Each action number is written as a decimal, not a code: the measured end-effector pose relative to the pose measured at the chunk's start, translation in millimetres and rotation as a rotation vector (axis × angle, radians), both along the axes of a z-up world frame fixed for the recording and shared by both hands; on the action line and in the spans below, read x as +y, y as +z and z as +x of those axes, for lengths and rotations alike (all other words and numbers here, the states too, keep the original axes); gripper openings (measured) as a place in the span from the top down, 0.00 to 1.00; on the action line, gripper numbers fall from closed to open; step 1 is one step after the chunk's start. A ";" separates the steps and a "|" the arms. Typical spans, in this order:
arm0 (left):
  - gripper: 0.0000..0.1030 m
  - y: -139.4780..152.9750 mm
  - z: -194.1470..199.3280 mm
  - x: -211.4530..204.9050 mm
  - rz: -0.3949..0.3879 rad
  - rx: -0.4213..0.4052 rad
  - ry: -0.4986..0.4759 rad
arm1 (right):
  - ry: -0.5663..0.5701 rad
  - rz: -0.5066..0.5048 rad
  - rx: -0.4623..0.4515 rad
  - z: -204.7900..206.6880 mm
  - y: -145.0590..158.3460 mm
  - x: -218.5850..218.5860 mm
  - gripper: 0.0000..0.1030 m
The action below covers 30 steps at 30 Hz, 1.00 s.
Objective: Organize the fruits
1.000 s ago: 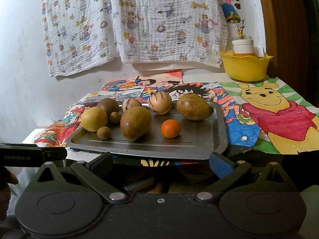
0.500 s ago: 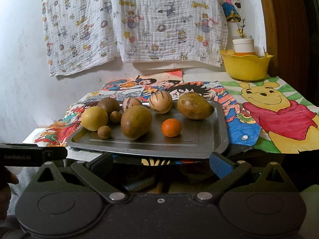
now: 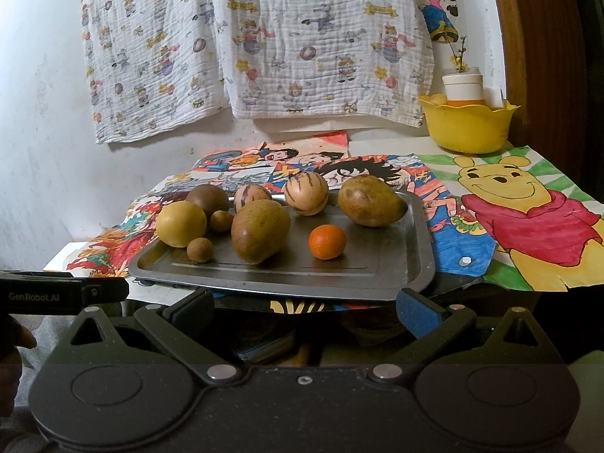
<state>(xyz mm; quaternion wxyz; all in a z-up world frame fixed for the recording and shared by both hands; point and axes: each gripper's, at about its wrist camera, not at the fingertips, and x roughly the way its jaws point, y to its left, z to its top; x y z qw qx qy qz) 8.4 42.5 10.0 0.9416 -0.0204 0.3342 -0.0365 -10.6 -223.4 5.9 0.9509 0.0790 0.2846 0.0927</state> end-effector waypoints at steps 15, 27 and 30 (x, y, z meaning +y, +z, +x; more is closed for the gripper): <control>0.00 -0.2 1.3 3.7 -0.019 0.008 0.006 | -0.006 -0.003 -0.012 -2.7 1.1 2.9 0.01; 0.00 -2.7 7.1 1.9 -0.021 0.031 -0.002 | 0.000 0.006 -0.031 -3.5 4.3 -3.1 0.01; 0.00 -4.2 9.9 1.3 -0.008 0.052 0.012 | 0.006 0.035 -0.046 -4.6 2.9 -5.5 0.01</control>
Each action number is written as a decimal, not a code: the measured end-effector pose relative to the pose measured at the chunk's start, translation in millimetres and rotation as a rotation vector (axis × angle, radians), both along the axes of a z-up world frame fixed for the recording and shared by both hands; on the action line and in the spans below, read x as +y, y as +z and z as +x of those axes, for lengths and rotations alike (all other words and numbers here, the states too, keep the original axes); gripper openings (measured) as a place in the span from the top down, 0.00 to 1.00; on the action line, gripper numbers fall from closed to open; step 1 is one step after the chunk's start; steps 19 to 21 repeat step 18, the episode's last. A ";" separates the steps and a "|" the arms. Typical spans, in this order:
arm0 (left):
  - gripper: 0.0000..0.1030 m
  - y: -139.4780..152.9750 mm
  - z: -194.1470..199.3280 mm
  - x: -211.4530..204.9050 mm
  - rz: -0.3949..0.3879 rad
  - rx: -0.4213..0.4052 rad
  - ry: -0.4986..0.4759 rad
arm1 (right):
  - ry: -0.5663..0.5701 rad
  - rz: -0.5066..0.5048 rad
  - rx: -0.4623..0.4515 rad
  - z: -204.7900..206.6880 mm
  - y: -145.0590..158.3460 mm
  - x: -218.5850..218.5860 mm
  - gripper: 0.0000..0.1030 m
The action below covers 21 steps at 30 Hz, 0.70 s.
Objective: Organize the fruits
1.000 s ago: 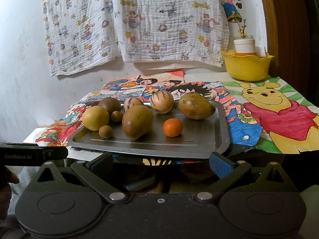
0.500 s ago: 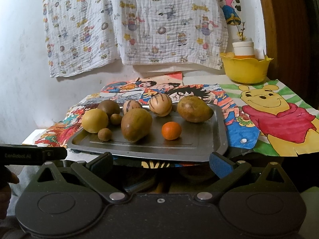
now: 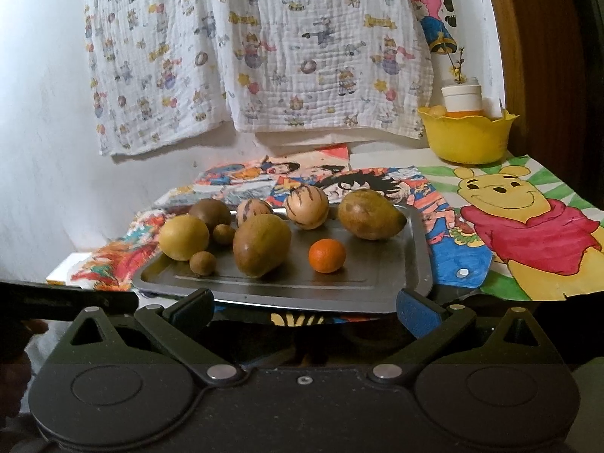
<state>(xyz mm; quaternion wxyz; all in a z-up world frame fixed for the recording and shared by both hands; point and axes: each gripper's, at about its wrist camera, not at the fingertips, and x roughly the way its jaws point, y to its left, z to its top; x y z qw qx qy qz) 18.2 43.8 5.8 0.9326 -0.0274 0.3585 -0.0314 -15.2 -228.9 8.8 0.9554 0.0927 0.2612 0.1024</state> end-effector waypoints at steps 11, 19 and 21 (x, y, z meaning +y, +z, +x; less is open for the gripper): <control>0.00 -9.0 15.6 10.0 -0.045 0.063 0.042 | 0.052 0.143 -0.106 -0.4 -0.7 -6.6 0.01; 0.00 -8.8 21.8 14.0 -0.059 0.067 0.055 | 0.073 0.172 -0.123 8.3 -1.8 -4.9 0.01; 0.00 -8.8 21.8 14.0 -0.059 0.067 0.055 | 0.073 0.172 -0.123 8.3 -1.8 -4.9 0.01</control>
